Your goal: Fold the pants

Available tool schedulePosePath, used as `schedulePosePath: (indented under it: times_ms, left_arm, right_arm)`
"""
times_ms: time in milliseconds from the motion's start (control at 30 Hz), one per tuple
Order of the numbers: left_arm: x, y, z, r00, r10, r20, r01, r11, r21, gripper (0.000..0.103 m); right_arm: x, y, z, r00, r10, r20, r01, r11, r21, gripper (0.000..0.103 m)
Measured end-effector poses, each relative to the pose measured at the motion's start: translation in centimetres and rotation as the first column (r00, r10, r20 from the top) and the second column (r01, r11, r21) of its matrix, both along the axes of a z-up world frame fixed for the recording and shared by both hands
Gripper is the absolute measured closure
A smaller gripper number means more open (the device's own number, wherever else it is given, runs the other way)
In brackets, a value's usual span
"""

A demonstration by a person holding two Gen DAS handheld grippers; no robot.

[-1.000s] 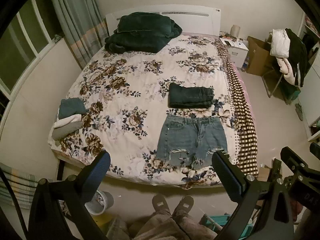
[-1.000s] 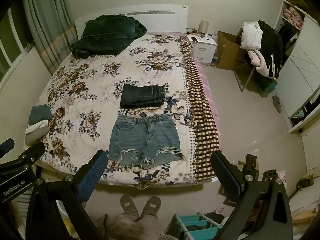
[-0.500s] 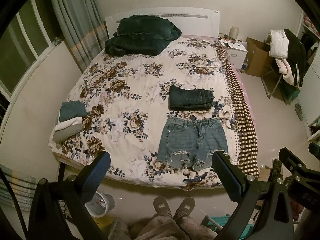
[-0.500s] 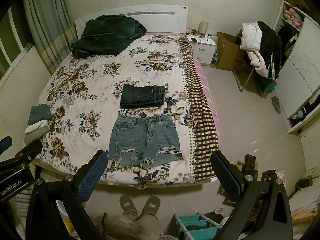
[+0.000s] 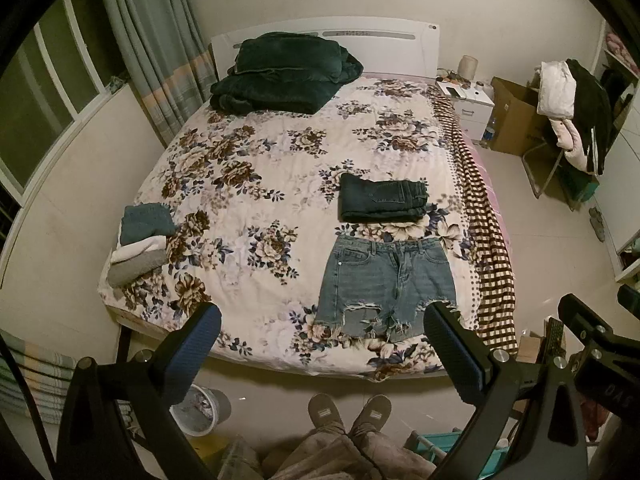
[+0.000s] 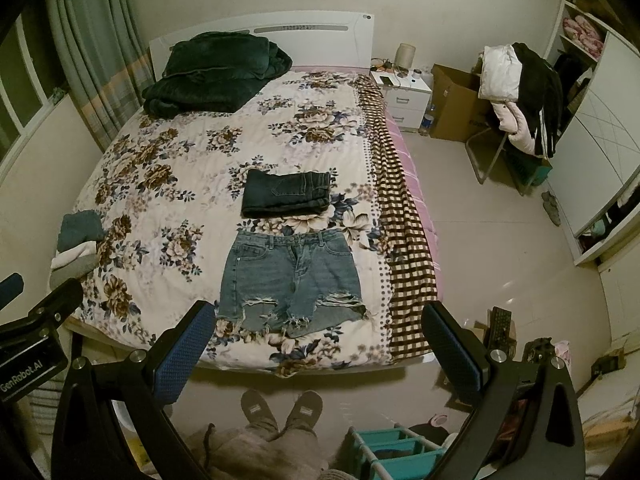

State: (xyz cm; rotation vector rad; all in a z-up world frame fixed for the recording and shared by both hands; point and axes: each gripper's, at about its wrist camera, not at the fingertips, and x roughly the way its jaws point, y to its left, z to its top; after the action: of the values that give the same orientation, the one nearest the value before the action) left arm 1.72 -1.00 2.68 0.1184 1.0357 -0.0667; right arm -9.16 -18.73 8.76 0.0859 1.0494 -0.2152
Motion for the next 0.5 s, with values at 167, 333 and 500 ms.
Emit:
schedulePosePath:
  times_ms: [167,333,500]
  left_arm:
    - [0.12,-0.08,0.21,1.000,-0.001,0.001,0.001,1.000,0.000,0.000]
    - [-0.03,-0.02,0.10,1.000,0.001,0.004,-0.001,1.000,0.000,0.000]
    - [-0.18,0.01,-0.11,1.000,0.000,0.005,0.000,1.000,0.001,0.000]
  right_arm:
    - [-0.04,0.06,0.02,1.000,0.003,0.000,-0.003,1.000,-0.002,0.000]
    - [-0.07,0.06,0.02,1.000,0.009,-0.001,-0.009,1.000,0.000,0.000]
    - [-0.12,0.10,-0.01,1.000,0.006,0.001,-0.006,1.000,0.000,0.000]
